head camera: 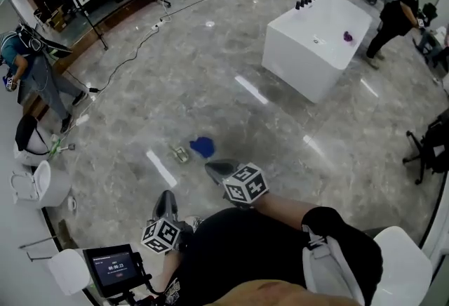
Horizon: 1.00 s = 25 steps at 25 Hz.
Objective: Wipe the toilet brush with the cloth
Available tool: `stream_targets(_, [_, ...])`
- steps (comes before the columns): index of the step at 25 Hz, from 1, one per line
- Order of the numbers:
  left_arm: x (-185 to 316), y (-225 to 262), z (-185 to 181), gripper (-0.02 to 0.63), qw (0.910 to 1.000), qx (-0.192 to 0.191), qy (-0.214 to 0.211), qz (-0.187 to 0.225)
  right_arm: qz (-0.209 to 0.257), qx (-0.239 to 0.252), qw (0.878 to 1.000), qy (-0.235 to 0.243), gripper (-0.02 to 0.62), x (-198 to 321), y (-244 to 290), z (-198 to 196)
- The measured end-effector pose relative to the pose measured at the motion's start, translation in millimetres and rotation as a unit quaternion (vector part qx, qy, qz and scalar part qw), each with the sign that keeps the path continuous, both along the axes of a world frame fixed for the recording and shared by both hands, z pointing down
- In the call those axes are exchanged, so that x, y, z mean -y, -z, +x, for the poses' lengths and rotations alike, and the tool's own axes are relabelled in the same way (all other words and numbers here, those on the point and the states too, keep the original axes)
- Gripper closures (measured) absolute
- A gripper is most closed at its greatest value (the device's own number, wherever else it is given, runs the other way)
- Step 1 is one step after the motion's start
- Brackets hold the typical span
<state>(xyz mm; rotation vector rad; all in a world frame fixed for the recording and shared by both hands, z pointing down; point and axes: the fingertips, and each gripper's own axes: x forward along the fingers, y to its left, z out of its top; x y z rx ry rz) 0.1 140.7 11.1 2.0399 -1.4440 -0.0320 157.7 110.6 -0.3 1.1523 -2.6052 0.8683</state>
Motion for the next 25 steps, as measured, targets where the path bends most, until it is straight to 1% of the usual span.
stream_targets(3, [0.1,3.5,5.3,0.583,0.9999,0.008,-0.011,0.002,0.004,0.001,1.000,-0.002,0.595,-3.0,2.2,1.9])
stream_targets(11, [-0.6,4.8,6.3,0.583,0.9998,0.011,-0.013,0.007,0.015,0.005,1.000,-0.001,0.595,-5.6,5.2,1.5])
stream_targets(16, [4.1,8.0,5.8,0.583,0.9998,0.016,-0.009,0.011,0.018,0.011,1.000,0.000,0.595,-1.6,7.2,2.1])
stream_targets(20, [4.7,10.5,4.1,0.583,0.9996,0.022,-0.002,0.014,0.023,0.012,1.000,0.013,0.595,1.2,7.9,-3.4])
stream_targets(25, [3.2,6.9,-1.4,0.583,0.9997,0.019,0.009,0.012,0.022,0.012,0.999,0.022,0.595,2.4,5.1,-7.5])
